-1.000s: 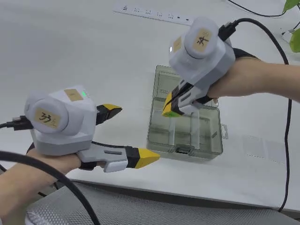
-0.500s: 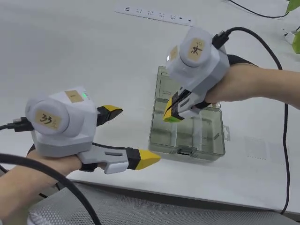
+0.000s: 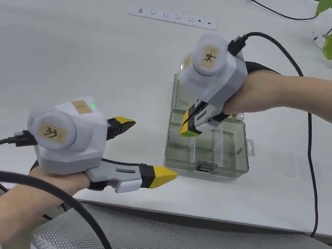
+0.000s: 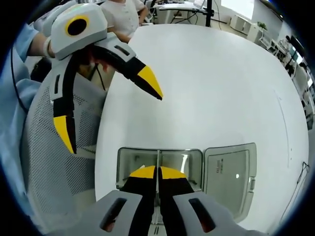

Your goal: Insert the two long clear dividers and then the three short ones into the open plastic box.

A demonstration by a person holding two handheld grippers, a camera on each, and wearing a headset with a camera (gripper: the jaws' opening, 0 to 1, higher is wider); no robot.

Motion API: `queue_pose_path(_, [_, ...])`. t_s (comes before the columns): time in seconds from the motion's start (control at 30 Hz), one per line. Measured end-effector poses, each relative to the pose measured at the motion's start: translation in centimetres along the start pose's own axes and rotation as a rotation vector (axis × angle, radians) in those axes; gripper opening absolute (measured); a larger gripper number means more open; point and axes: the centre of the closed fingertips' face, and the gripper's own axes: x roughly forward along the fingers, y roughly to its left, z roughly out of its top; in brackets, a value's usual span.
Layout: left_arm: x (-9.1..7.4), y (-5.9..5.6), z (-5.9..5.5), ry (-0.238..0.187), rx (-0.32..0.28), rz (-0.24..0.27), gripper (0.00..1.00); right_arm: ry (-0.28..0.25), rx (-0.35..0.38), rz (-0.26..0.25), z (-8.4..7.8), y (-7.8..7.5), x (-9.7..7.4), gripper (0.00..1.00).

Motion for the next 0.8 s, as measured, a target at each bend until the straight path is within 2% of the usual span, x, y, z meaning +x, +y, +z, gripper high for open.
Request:
queue_pose_path(0.47, [0.18,-0.08,0.23,0.001,0.006,-0.003,0.86,0.023,0.01,0.003,-0.06,0.04,0.36,0.02])
queue_pose_path(0.8, [0.02,0.01,0.42,0.001,0.01,0.003,0.86,0.019,-0.004,-0.006,-0.07,-0.02,0.44,0.03])
